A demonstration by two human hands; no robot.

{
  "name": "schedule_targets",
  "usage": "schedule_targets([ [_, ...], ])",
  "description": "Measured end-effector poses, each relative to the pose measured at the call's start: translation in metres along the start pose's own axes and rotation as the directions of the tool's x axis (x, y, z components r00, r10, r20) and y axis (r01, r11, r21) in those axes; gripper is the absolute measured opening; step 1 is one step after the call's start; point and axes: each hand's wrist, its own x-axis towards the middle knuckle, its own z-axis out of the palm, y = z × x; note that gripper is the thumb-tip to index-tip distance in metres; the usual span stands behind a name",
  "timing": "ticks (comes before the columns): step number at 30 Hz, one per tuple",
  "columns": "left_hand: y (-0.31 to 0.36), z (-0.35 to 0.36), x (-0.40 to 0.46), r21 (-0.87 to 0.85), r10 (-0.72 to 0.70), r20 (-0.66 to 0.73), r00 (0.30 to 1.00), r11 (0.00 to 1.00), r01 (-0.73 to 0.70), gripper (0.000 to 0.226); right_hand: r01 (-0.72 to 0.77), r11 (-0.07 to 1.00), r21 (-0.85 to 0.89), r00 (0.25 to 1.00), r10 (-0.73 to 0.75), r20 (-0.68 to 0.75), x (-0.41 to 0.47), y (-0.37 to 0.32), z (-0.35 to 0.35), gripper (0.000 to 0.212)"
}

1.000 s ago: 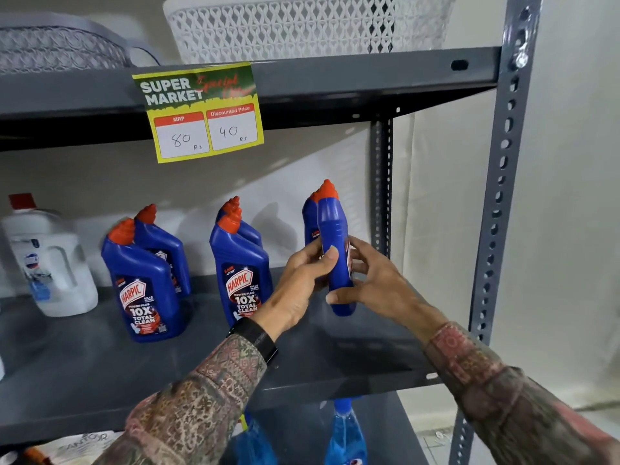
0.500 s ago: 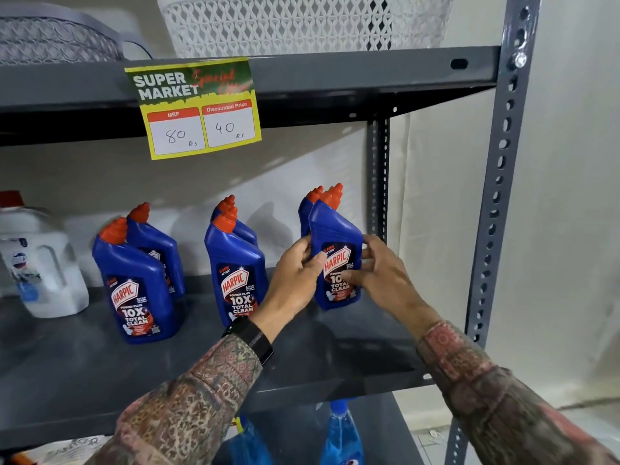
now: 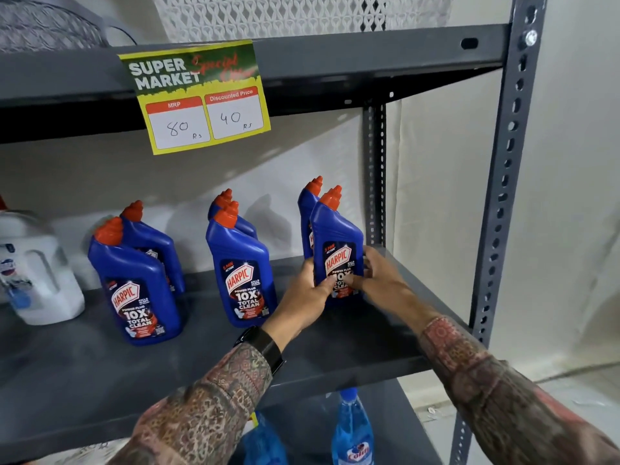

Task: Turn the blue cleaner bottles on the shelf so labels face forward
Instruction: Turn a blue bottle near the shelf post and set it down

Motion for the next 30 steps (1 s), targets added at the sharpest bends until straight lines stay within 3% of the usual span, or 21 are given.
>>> schedule_targets([
  [6,-0.008,-0.008,-0.013,0.111,0.029,0.041,0.999,0.993,-0.033,0.045,0.035,0.998,-0.045,0.999,-0.034,0.009,-0.026,0.010,-0.001,0.055],
  [11,-0.006,-0.014,-0.039,0.065,0.039,0.111,0.993,0.997,-0.047,0.043,0.035,0.999,-0.013,0.999,-0.035,0.029,-0.052,0.010,-0.004,0.064],
  [17,-0.007,-0.007,-0.073,0.011,0.056,0.090,0.994,0.998,-0.057,0.040,0.069,0.997,-0.034,0.997,-0.067,0.049,-0.084,0.014,-0.012,0.059],
  [20,-0.003,-0.012,-0.084,-0.155,-0.001,0.048,0.999,0.988,0.009,0.034,0.078,0.995,0.060,0.995,-0.081,0.060,-0.090,0.016,-0.016,0.060],
  [22,-0.004,-0.017,-0.087,-0.396,-0.088,0.004,0.996,0.915,0.083,0.032,0.078,0.987,0.140,0.995,-0.086,0.056,-0.093,0.017,-0.020,0.063],
  [24,-0.008,-0.020,-0.086,-0.498,-0.116,-0.028,0.993,0.863,0.087,0.031,0.091,0.981,0.173,0.994,-0.100,0.043,-0.095,0.018,-0.023,0.063],
  [30,-0.009,-0.005,-0.091,-0.215,0.011,-0.021,1.000,0.976,-0.015,0.045,0.131,0.977,0.166,0.991,-0.131,-0.014,-0.095,0.024,-0.015,0.057],
])
